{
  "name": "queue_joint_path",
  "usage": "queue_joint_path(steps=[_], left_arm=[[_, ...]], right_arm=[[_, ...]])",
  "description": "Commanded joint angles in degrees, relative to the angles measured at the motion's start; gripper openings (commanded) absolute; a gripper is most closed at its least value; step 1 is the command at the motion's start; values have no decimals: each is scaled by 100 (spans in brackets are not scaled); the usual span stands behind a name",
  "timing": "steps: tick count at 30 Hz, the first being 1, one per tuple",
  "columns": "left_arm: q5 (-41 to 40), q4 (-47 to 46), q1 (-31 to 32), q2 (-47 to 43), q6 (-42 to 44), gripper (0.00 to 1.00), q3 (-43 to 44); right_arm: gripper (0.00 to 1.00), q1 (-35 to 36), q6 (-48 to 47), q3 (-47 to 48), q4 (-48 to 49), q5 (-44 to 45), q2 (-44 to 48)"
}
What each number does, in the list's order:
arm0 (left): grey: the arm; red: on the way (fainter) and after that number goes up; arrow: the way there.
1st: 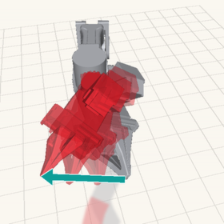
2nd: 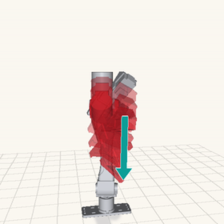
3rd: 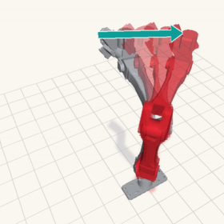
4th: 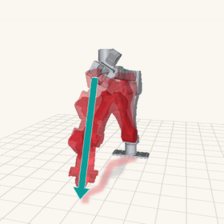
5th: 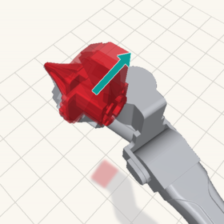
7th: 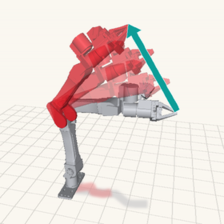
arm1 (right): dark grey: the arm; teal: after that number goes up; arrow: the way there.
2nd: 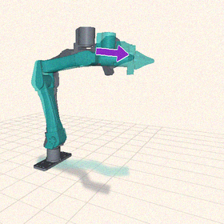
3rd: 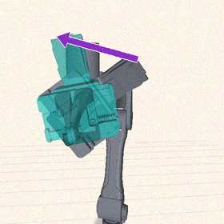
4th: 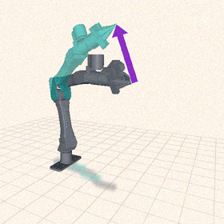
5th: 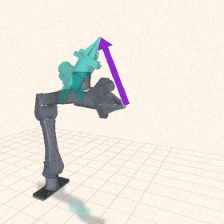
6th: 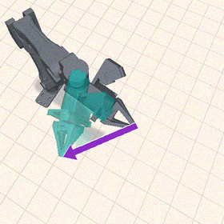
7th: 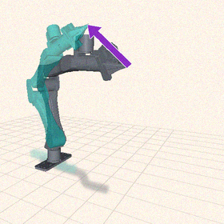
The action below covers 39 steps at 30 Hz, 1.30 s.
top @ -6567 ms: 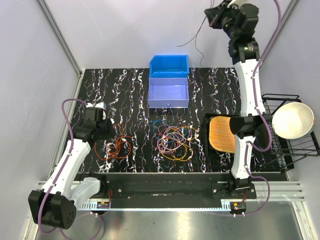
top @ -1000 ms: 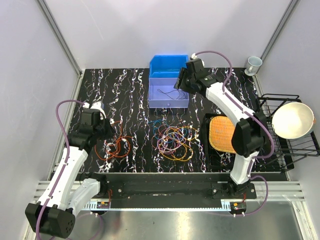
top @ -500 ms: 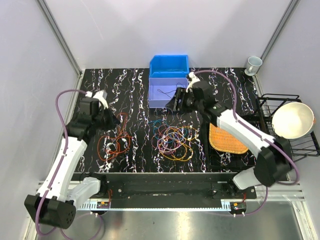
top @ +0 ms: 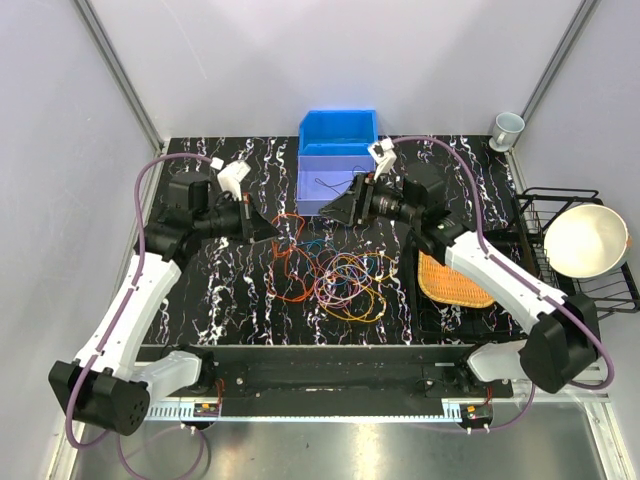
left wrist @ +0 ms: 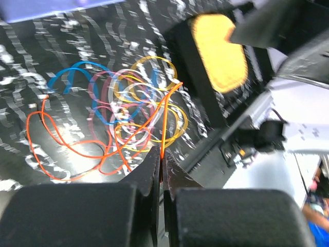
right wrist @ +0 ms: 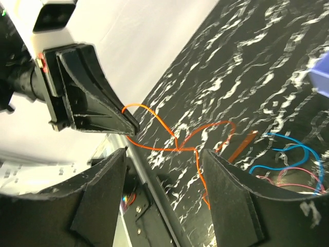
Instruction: Untangle the cables
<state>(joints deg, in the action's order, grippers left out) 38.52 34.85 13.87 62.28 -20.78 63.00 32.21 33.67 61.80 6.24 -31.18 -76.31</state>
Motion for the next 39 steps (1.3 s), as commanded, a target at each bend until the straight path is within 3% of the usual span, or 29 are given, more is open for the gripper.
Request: queue_joint_path(steps=[1,15,22,28,30,32,33,34,35,36,37,39], left_arm=[[700,-453,81,-102,100,0,186],[780,-663,134,-313,-76,0,-148],[806,-910,213,-392,-278,0,-288],[780,-998,265,-436,-331,0,-341],[762,-1015,283,-436,-348,0,-367],[727,-1059,292,-436,-348,0,-420],[675,-1059,309,-454,-313,10,-438],[439,-990,309,-480,-296,33,-473],[245,-954,327,-515,-252,71,-491],[-113,-910,336,-611,-182,88,-525],[-256,-849,336,-655,-138,99,-595],[-572,-778,336,-804,-33,99,-657]], right_arm=[[67,49,-141,296,387,-802,-365],[67,304,52,333,826,-1127,-762],[59,444,245,359,1046,-1092,-859],[36,567,237,394,1063,-943,-876],[20,585,245,394,1081,-890,-850],[10,602,263,403,1081,-820,-841],[3,594,245,429,1029,-785,-807],[0,603,202,464,950,-637,-763],[0,603,158,543,871,-557,-614],[0,594,62,604,774,-486,-534],[0,603,-9,683,678,-346,-447],[0,603,-263,1096,232,-240,-297]])
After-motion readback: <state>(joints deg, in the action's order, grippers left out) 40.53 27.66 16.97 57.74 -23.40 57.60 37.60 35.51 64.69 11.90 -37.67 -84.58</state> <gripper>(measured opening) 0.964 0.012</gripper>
